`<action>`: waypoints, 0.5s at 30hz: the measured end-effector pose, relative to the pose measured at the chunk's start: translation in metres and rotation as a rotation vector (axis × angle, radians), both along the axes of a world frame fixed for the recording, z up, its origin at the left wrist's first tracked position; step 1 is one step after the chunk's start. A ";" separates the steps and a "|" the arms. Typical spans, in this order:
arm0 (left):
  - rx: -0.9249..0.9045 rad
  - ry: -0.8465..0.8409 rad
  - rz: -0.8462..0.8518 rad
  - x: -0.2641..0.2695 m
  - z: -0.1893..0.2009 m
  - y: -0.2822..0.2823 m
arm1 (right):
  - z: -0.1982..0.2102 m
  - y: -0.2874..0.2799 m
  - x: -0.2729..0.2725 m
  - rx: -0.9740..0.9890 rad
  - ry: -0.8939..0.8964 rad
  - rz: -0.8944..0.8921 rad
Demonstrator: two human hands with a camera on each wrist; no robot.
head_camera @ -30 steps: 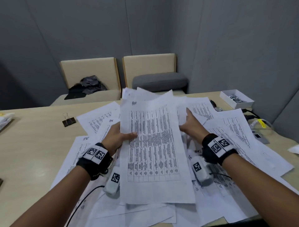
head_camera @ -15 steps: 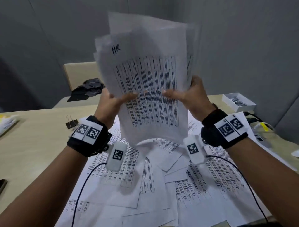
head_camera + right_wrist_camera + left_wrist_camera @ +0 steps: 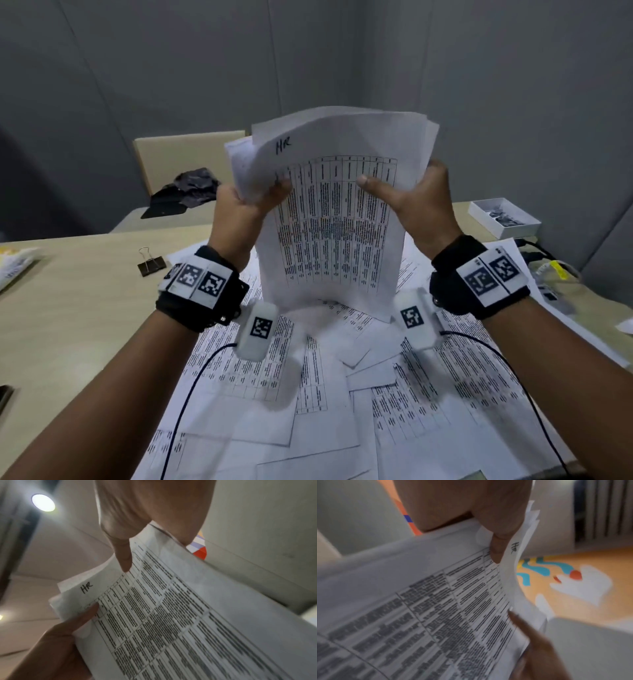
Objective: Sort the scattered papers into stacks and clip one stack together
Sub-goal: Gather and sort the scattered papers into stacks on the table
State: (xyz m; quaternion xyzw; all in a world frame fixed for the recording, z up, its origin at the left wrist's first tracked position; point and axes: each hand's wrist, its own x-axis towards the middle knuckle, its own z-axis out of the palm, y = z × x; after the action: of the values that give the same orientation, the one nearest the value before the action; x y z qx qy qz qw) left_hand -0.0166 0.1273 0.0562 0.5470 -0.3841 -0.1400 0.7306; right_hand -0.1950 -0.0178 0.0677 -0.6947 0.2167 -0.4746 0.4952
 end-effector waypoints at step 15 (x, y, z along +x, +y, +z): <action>0.361 -0.275 0.347 0.039 -0.032 0.003 | -0.067 -0.065 -0.038 0.270 0.524 0.067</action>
State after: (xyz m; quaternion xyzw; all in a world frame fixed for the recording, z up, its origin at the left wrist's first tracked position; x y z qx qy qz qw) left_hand 0.0221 0.1307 0.0245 0.7395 -0.3491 -0.0034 0.5755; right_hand -0.2331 -0.0829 0.0004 -0.7282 0.3753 -0.2290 0.5258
